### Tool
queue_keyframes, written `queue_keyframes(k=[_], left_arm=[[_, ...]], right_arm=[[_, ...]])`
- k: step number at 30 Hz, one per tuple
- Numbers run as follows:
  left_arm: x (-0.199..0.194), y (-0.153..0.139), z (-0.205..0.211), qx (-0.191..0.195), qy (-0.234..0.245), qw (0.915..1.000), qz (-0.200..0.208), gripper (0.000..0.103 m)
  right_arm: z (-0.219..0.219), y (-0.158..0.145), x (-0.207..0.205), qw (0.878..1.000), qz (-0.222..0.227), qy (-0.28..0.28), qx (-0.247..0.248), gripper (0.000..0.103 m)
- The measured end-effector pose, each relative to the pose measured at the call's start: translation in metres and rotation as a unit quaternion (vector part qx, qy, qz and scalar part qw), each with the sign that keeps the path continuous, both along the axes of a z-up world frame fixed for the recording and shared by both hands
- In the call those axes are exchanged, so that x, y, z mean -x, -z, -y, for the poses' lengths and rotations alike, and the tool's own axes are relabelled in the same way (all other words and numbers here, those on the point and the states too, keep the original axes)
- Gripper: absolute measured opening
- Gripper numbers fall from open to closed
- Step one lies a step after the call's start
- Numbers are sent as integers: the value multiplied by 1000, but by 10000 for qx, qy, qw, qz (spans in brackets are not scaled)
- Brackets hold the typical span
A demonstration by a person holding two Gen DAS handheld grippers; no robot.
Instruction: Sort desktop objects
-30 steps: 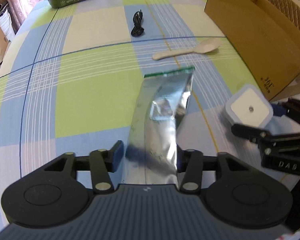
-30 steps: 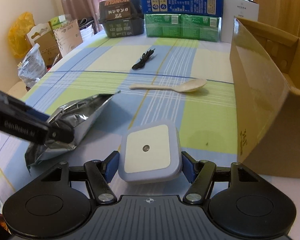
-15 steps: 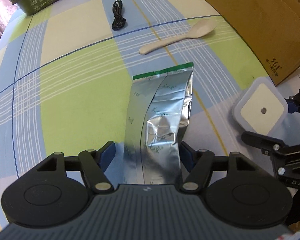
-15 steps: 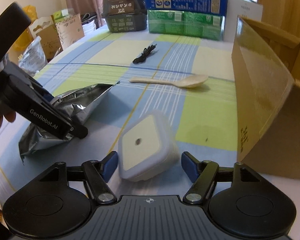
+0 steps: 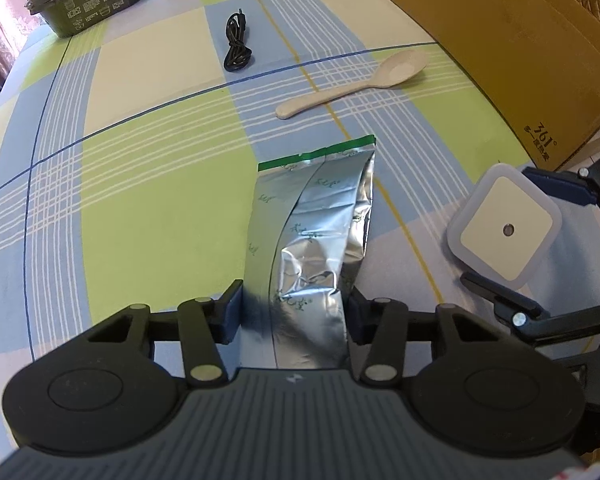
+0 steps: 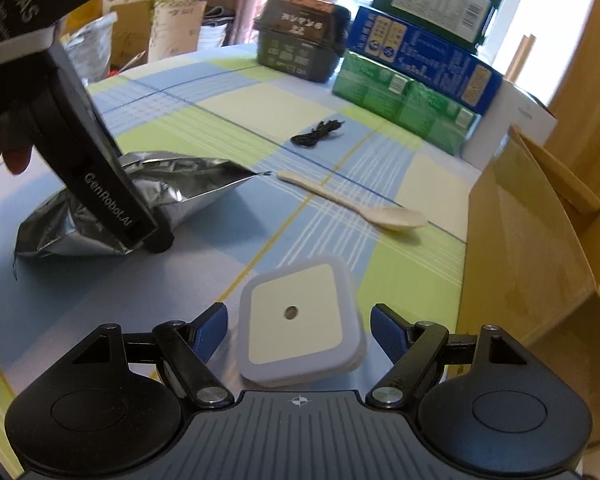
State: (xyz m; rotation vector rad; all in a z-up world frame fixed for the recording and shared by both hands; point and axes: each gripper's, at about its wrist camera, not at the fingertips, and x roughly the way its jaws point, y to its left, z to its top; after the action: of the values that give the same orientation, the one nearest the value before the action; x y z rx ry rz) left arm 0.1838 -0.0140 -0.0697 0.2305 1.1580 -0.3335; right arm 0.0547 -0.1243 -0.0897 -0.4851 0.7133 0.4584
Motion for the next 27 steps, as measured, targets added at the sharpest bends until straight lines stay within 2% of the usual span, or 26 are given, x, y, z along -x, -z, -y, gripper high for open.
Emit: queue_keyframes(k=[4,8,13,15,17,20,27], left_arm=[[0,0,-2,6,1,10000,35,50],[-1,0,-3,12,-4,10000,35,55],[-1,0,-3,-4,25,10000,29,57],[-1,0,-2,4,27,10000,18,54],[1,-1,-1,19,58,10000,21,45],[2,-1,-1,-1,40,10000,39,41],[11,-9,-3,109,-137,9998,93,36]], right_arm=[[-4,2,0,10000,7,-3,65,75],[-3,3,-3,9999,26,94,85,64],[-2,2,-2,9998,13,176,32,63],[0,1,-3,9997,-17,229,-41,62],[2,0,-3,9995,-40,287,-99,62],[7,-3,-4,9990,-62,381,-229,62],[24,-18,-6,9948,-111,724,-708,62]])
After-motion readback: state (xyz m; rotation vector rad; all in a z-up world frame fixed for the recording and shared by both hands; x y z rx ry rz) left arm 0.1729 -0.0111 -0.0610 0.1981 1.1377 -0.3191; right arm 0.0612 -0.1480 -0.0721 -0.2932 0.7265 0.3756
